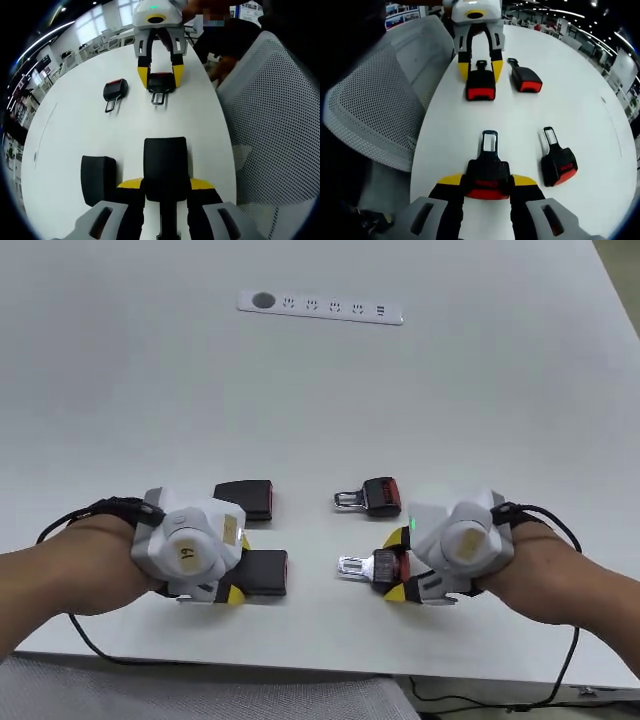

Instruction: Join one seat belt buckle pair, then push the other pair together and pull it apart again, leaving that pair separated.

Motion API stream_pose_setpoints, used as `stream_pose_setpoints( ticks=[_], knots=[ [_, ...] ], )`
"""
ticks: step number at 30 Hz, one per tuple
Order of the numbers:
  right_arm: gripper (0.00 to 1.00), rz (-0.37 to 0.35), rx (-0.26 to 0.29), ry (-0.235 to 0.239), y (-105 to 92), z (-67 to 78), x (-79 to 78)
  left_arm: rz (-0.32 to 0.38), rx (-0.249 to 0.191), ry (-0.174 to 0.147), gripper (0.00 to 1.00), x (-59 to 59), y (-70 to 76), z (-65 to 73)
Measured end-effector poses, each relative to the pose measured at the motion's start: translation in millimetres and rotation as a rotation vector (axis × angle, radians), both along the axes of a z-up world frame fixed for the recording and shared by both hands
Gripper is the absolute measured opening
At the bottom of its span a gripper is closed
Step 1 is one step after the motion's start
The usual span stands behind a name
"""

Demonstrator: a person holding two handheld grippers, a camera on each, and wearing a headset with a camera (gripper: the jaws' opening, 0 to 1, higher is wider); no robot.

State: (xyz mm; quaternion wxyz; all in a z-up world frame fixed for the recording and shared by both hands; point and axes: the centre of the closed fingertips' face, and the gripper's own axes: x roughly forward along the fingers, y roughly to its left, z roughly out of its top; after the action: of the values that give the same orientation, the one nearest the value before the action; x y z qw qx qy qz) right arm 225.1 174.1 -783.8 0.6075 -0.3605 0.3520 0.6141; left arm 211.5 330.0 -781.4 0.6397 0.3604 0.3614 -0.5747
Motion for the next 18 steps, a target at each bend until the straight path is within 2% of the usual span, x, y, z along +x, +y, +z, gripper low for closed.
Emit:
stream_pose_setpoints(
  ticks=[7,18],
  knots=[
    [0.32,-0.027,0.002,0.000,5.8,1.1,0.6,0.001,0.001,0.004,0.33,-0.6,-0.3,0.2],
    [0.32,-0.022,0.032,0.002,44.5,0.9,-8.3,-0.003,0.006,0.009,0.33,-0.5,-0.6,-0.6]
  ],
)
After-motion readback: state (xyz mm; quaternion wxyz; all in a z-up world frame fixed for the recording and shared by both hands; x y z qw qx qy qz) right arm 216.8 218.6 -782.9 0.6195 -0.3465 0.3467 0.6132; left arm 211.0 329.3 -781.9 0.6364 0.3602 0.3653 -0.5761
